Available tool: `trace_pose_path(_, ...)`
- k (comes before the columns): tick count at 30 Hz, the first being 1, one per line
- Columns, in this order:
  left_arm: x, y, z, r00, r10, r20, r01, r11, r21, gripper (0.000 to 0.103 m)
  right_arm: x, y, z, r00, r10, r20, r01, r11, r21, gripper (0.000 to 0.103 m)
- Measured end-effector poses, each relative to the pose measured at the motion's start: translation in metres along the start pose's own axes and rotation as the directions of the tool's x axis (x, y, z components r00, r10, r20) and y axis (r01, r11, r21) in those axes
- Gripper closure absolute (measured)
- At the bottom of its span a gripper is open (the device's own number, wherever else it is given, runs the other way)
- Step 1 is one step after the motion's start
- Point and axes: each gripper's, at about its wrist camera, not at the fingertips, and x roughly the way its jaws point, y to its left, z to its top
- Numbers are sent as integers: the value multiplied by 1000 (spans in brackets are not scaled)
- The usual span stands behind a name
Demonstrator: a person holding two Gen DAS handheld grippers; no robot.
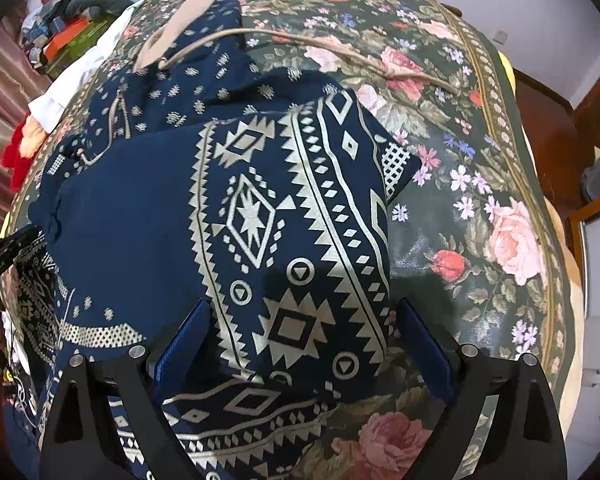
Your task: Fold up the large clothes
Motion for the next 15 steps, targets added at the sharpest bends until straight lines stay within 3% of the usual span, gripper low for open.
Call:
trace_pose_path(3,-14,-1,3,998,66,11,-66,997,27,79,-12,3,0,1000,6,24,-5,1000,-15,10)
trace_pose_path(9,-45,-5,25,997,58,56,-62,995,79,76,-49,15,20,994,47,99,-43,998,-45,10)
trace_pose_path(12,-60,-10,46,995,36,90,-43,996,83,67,-67,25,38,987,52,155,-41,997,-69,10)
trace_pose_path(15,-67,-16,70,993,-6,121,-3,997,79,50,-82,37,61,976,62,211,-44,995,-89,10)
